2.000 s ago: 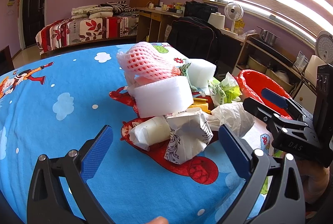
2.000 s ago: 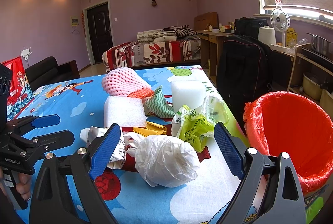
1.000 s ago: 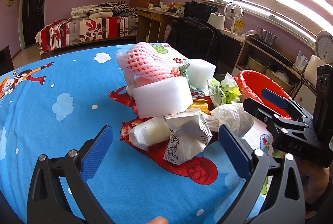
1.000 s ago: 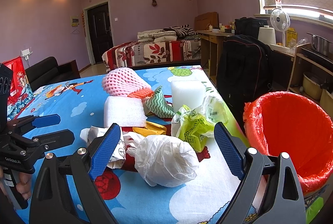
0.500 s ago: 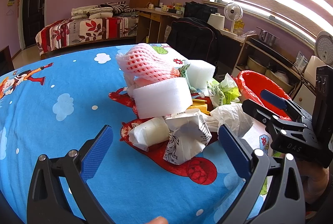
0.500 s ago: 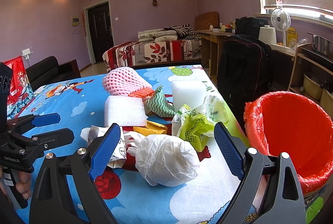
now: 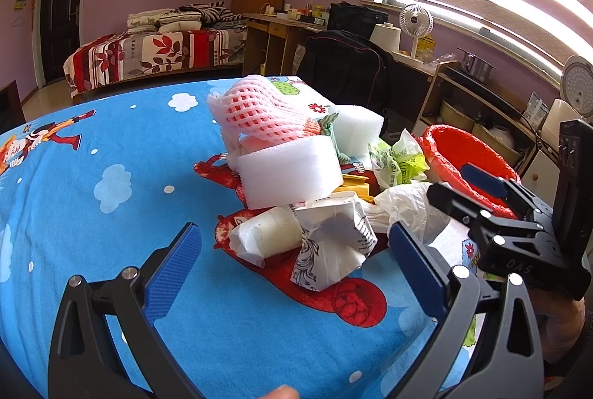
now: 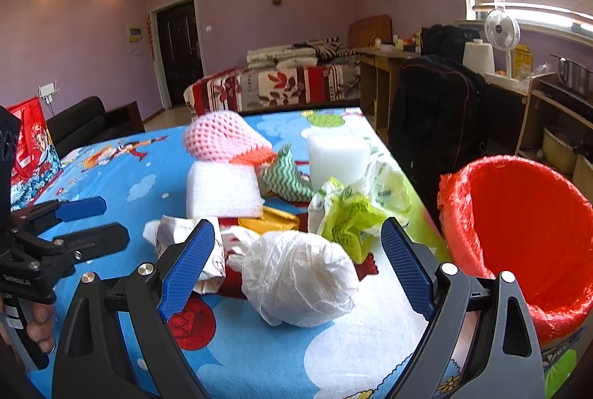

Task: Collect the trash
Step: 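Grasp the white plastic bag bundle with the right gripper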

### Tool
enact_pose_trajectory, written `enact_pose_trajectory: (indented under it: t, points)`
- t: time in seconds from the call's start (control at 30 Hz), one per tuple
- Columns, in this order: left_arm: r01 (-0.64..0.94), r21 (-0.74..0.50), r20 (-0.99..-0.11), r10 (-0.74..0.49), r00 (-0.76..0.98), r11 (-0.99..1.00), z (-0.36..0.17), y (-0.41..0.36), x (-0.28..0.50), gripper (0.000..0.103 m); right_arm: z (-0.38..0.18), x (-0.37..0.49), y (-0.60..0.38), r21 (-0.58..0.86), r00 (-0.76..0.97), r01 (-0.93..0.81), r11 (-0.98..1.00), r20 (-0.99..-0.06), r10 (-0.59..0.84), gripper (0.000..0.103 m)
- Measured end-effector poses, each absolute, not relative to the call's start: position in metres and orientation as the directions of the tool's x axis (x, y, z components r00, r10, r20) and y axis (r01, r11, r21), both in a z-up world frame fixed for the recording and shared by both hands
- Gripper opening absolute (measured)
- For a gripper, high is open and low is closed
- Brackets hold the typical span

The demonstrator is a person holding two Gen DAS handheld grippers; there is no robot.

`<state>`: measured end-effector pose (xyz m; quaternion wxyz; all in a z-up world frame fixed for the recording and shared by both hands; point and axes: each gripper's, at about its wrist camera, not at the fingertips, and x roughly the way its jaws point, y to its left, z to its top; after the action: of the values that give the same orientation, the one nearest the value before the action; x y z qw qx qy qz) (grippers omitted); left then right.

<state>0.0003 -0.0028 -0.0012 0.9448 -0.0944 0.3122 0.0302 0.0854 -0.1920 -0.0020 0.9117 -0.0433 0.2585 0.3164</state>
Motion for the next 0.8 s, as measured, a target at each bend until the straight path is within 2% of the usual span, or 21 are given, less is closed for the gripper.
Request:
enact_pose_trajectory:
  t: [0.27,0.7,0.77,0.8]
  points:
    - [-0.13,-0.17,-0.607,0.0,0.794,0.977,-0.004,0.002,-0.003,0.098,-0.02,0.098,-0.184,0.081,0.621,-0.603,0.793,-0.576,0.531,0.086]
    - [-0.133,-0.219,-0.634,-0.037,0.772,0.967,-0.014,0.007,0.004,0.098,-0.037,0.107,-0.17,0.074,0.559,-0.633,0.771,-0.645,0.521,0.085]
    - [-0.132,-0.224,-0.639,-0.043,0.768,0.966,-0.015,0.008,0.006,0.098,-0.038,0.108,-0.169,0.071,0.555,-0.634,0.77,-0.652,0.517,0.07]
    - [-0.132,-0.225,-0.641,-0.044,0.766,0.965,-0.015,0.008,0.007,0.098,-0.038,0.109,-0.169,0.077,0.546,-0.638,0.766,-0.656,0.521,0.068]
